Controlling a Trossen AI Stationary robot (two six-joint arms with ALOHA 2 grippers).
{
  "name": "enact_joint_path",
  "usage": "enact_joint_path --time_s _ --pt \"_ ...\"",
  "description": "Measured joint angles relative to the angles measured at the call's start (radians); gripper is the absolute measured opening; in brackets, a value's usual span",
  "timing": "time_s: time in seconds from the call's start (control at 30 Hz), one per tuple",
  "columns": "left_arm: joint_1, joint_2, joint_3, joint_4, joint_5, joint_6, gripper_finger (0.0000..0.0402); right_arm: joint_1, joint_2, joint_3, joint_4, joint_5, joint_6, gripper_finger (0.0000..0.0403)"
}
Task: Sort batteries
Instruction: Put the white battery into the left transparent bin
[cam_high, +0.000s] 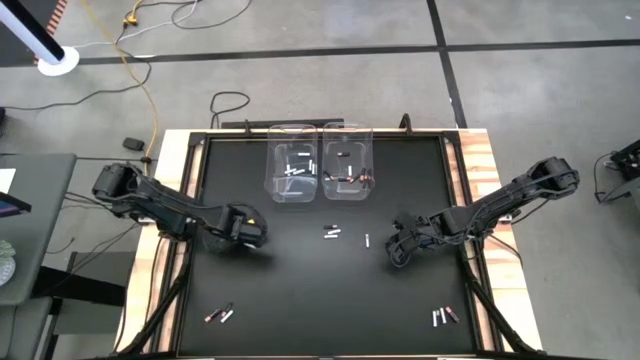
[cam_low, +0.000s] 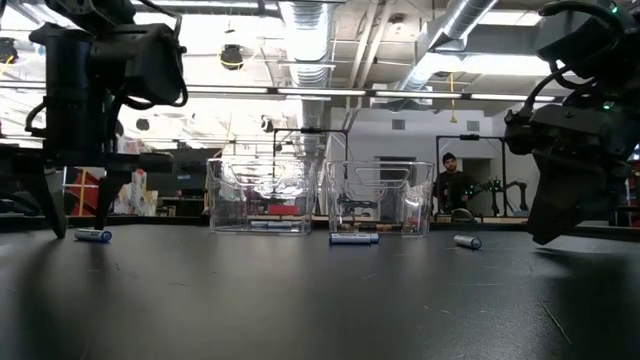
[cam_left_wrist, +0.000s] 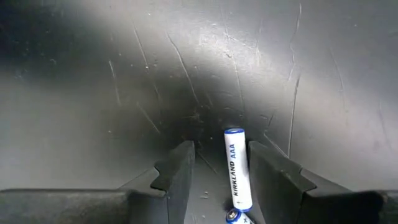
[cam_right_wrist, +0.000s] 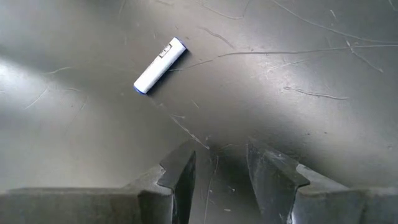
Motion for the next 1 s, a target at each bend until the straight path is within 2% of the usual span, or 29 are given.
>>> enact_joint_path --time_s 0.43,1.0 --pt "0.004 0.03 -0.003 -0.004 0.019 0.042 0.0141 0.0 0.0 0.0 -0.001 0.0 -0.003 0.0163" --pt "0.004 0.031 -0.004 0.002 0.017 0.092 0.0035 0.0 0.0 0.0 -0.001 0.001 -0.003 0.0163"
